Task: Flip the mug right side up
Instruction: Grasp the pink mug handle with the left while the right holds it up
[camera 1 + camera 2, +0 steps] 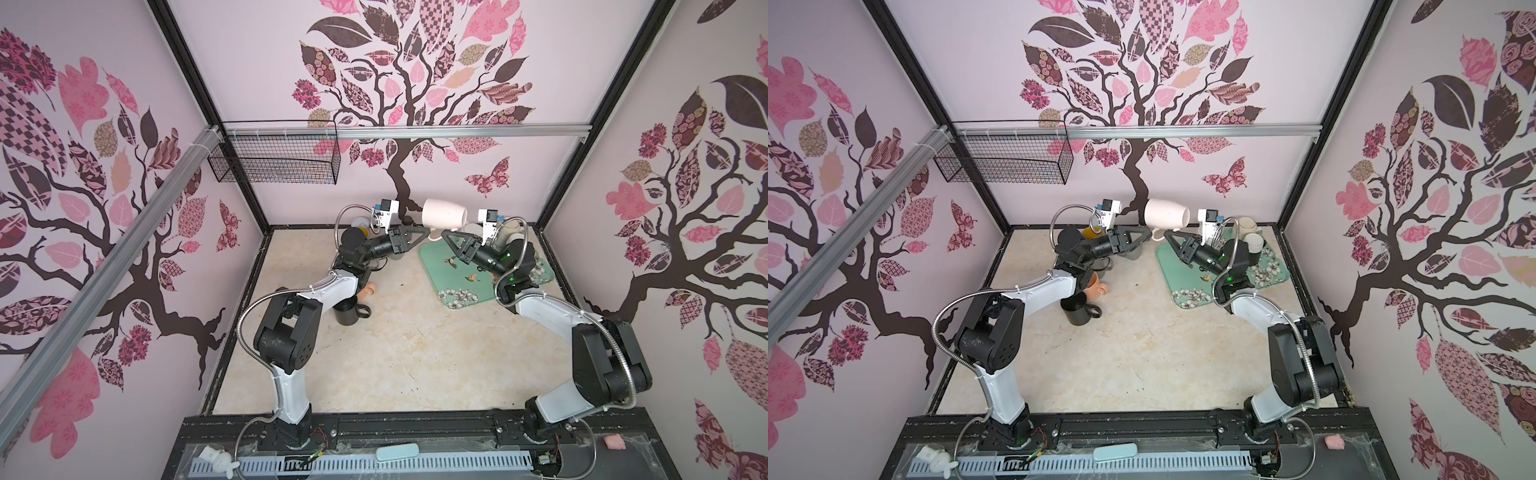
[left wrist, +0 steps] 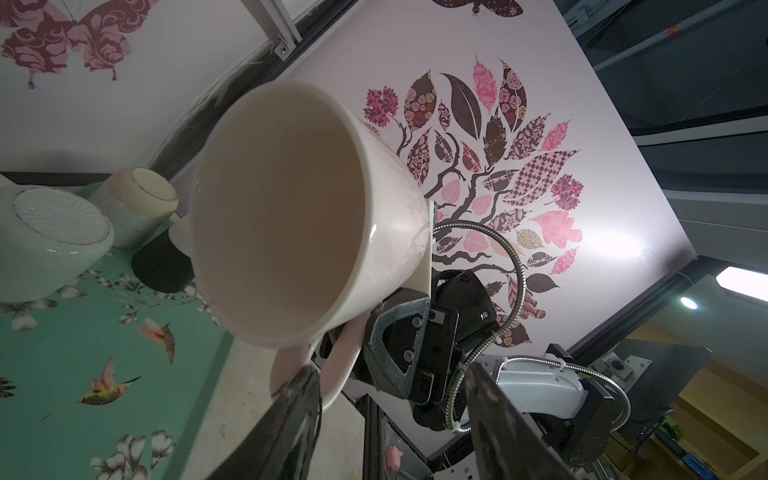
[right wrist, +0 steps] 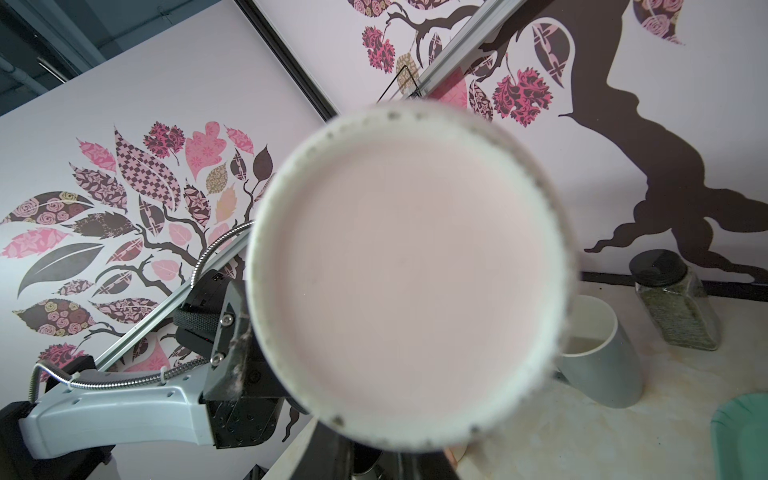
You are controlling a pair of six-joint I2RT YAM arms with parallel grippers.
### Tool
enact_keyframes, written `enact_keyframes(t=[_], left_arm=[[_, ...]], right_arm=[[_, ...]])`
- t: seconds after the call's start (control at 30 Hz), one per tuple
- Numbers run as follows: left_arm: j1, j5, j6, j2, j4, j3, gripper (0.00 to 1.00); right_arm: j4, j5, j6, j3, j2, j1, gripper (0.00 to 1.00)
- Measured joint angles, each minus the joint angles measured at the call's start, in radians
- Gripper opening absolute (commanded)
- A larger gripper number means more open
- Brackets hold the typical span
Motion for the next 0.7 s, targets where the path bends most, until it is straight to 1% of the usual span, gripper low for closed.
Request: enact_keyframes(t=[0.17,0.27,0.37,0.43,0.5,0.7], left_arm=[[0.013,-0.032,0.024,-0.026,-0.020,-0.071,0.60],[0.017,-0.041,0.030,-0.026,-0.032,-0.088,0.60],[0.017,-0.042,0.025,-0.026,-0.022,-0.087,0.60],[0.017,-0.040,0.013,-0.025,-0.012,-0.085,0.56],[0.017,-0.035,-0.002,-0.022,0.006,-0.082,0.55],[0.005,-0.007,-0.031,-0.001,0.048,-0.024,0.55]], right_arm=[[-0.027,0.006,-0.015,0.000,-0.048,0.006,0.00],[-0.027,0.006,-0.018,0.003,-0.066,0.008,0.00],[-0.029,0.005,-0.016,0.014,-0.066,0.012,0.00],[-0.028,0.003,-0.014,0.019,-0.066,0.014,0.00],[-0.028,-0.002,-0.014,0.021,-0.066,0.020,0.00],[-0.028,-0.018,-0.013,0.024,-0.066,0.039,0.00]])
